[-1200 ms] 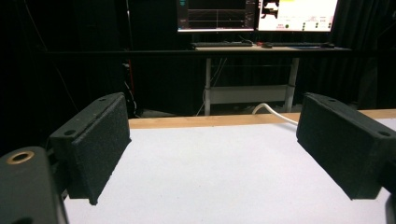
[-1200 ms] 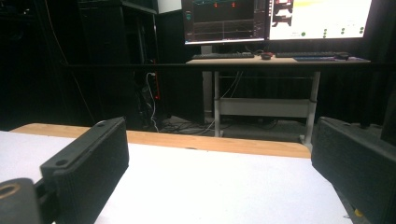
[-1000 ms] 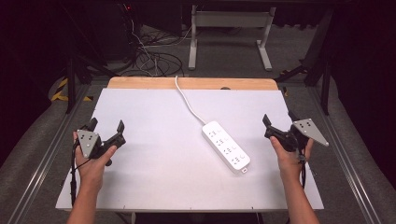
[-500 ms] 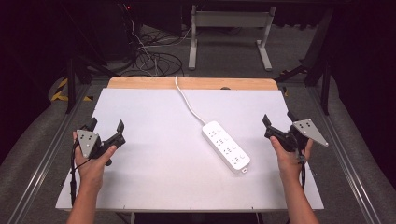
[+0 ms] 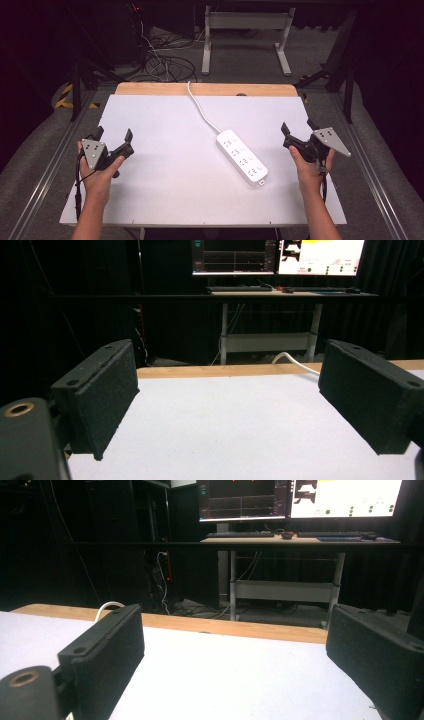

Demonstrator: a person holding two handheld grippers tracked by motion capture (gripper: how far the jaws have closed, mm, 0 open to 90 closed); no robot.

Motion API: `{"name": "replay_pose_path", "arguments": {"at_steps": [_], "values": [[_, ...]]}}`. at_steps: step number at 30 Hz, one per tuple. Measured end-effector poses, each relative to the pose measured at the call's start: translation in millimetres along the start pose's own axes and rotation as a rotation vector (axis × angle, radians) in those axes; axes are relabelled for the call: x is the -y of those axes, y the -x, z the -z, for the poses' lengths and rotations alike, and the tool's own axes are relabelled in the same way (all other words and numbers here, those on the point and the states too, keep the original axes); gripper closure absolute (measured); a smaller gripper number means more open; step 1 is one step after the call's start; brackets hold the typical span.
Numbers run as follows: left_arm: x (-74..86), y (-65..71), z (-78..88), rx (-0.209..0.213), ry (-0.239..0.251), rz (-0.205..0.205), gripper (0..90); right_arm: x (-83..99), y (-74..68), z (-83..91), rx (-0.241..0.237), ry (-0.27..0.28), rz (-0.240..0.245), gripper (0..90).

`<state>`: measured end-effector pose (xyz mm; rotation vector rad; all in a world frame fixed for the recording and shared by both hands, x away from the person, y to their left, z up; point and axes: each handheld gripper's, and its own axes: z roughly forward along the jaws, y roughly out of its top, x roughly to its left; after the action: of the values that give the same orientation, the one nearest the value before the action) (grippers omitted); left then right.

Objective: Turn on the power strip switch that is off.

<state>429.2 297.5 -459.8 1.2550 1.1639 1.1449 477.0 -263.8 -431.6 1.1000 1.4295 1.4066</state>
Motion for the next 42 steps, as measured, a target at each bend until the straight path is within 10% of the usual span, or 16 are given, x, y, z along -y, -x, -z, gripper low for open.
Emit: {"name": "replay_pose_path", "arguments": {"at_steps": [42], "values": [[0.4,0.8,-0.5,0.003,0.005,0.004,9.7,0.3,3.2,1.0,0.008,-0.009,-0.016,9.5]]}}
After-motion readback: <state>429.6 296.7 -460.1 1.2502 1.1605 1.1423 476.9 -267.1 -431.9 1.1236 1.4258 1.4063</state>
